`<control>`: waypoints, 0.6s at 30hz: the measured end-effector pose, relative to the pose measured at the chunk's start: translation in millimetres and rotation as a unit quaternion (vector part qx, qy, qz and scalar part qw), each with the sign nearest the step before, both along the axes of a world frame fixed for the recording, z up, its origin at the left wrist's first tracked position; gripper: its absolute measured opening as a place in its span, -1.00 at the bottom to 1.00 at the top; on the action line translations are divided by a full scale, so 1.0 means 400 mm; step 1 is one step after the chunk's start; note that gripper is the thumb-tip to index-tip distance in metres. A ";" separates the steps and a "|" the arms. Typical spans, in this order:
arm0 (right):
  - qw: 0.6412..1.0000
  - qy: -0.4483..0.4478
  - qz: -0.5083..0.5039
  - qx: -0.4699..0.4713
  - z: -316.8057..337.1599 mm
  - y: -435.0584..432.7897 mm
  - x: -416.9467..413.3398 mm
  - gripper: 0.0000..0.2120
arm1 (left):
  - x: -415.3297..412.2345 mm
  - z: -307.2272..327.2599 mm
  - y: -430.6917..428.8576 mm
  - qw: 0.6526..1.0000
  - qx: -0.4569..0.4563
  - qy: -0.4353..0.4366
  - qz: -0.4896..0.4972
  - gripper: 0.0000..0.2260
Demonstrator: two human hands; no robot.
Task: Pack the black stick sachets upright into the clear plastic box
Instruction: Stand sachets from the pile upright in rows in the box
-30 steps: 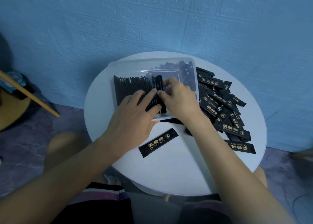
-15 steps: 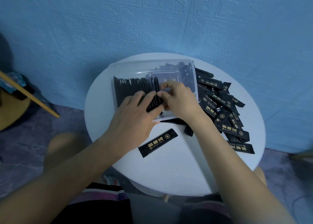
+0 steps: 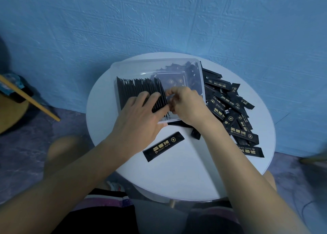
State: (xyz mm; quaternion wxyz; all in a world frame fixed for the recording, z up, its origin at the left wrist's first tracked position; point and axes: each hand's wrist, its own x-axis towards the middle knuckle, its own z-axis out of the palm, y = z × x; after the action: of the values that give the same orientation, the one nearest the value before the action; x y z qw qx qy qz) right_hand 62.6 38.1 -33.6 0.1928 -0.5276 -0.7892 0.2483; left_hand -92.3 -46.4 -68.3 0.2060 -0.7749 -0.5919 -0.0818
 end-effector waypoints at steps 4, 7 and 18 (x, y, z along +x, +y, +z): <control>1.000 -0.016 0.013 -0.001 0.010 -0.006 0.003 -0.66 | 0.000 0.004 0.002 1.000 0.000 0.000 0.000 -0.58; 0.999 -0.033 0.029 0.004 0.017 -0.012 0.007 -0.65 | -0.001 -0.001 0.000 1.000 -0.002 -0.002 0.003 -0.58; 0.990 0.029 0.066 0.121 0.066 -0.106 0.059 -0.82 | -0.026 -0.002 0.022 1.000 -0.007 -0.004 -0.005 -0.54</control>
State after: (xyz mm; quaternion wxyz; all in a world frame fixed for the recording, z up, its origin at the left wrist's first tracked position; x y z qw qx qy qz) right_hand 86.0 -4.2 -7.2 0.2613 -0.4400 -0.8404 0.1782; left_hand -102.8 -37.7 -69.2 0.1979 -0.7788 -0.5895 -0.0822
